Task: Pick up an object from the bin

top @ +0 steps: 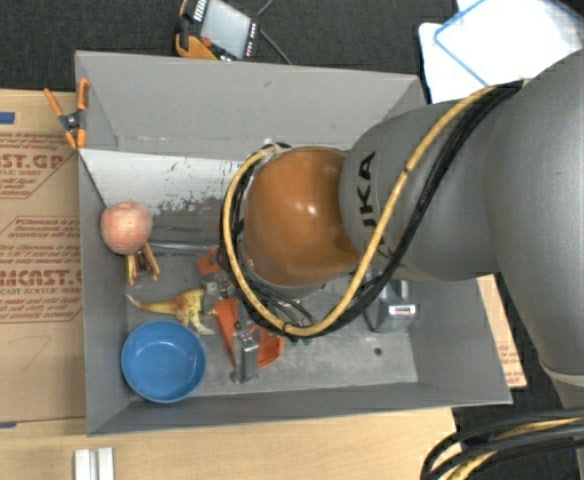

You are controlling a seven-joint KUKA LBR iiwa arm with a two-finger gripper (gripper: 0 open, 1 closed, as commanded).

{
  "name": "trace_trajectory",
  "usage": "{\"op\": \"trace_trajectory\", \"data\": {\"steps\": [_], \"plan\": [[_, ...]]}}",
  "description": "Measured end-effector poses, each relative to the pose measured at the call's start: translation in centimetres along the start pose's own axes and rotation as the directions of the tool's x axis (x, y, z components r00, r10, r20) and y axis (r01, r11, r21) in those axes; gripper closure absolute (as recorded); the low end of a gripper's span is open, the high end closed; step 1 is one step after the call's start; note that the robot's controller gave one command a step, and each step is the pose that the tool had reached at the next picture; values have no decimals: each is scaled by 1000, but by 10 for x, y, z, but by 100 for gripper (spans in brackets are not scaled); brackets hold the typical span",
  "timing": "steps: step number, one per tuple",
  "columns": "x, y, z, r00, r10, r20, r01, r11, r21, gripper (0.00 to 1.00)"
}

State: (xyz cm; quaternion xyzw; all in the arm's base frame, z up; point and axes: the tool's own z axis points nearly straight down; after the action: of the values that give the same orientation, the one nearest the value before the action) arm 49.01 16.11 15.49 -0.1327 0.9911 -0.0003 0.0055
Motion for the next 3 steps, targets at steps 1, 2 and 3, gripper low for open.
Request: {"op": "trace_trajectory", "data": {"steps": [1,2,3], "plan": [[-27,59,58,941,339,-13,-339,941,-1,0],[-29,78,86,997,-81,8,81,997,0,0],[-15,59,83,874,487,0,-487,874,-4,100]]}}
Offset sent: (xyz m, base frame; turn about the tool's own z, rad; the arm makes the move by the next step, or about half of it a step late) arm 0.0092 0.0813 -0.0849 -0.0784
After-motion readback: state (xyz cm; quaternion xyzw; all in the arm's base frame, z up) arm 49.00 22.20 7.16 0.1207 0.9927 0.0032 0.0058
